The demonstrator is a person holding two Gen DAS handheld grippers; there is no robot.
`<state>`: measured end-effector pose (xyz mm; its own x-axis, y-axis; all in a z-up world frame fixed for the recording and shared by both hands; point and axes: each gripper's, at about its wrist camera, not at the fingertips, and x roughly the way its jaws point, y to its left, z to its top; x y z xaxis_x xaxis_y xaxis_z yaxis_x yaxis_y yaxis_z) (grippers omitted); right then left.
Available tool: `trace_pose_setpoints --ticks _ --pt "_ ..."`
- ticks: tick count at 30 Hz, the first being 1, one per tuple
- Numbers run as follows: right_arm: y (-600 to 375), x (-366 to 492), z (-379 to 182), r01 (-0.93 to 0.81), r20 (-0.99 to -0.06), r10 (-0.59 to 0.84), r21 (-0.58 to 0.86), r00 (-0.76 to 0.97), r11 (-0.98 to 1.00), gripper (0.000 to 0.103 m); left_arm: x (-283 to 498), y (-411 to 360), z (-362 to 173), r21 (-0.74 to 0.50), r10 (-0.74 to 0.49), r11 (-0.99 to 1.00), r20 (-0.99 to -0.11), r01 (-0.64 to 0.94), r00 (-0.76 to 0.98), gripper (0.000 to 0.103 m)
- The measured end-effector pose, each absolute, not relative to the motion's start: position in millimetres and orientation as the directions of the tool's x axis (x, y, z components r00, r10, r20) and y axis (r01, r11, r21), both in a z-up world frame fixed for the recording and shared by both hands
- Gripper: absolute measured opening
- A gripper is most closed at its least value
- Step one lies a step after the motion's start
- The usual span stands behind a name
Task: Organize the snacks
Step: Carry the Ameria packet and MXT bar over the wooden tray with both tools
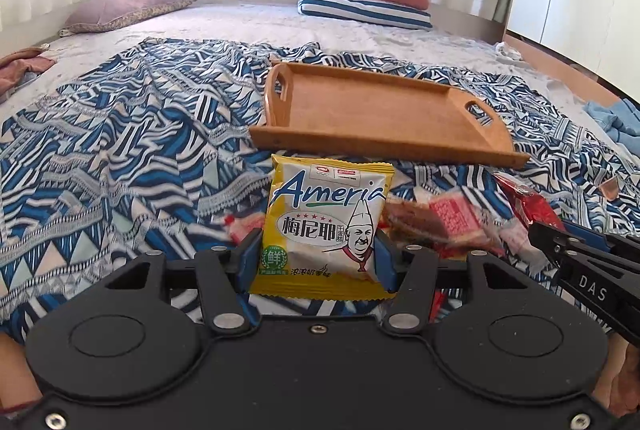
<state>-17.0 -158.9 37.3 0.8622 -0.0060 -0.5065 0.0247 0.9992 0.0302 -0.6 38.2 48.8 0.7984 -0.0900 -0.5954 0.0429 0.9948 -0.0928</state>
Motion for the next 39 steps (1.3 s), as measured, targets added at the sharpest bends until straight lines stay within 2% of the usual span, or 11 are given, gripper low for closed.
trace_pose_setpoints --ticks 15,25,34,39 --pt "-195 27 78 0.055 -0.468 0.004 0.111 0.884 0.992 0.031 58 31 95 -0.153 -0.143 0.986 -0.592 0.064 0.793 0.053" --pt "-209 67 103 0.029 -0.444 0.01 0.081 0.896 0.996 0.032 102 25 113 -0.209 -0.17 0.977 -0.611 0.05 0.773 0.053" --pt "-224 115 105 -0.009 -0.492 0.086 0.157 0.866 0.988 0.032 154 10 115 -0.219 -0.177 0.975 -0.655 0.04 0.734 0.053" --pt "-227 151 96 -0.014 -0.533 0.087 0.139 0.842 0.99 0.032 193 0 103 -0.226 -0.187 0.973 -0.694 0.037 0.695 0.053"
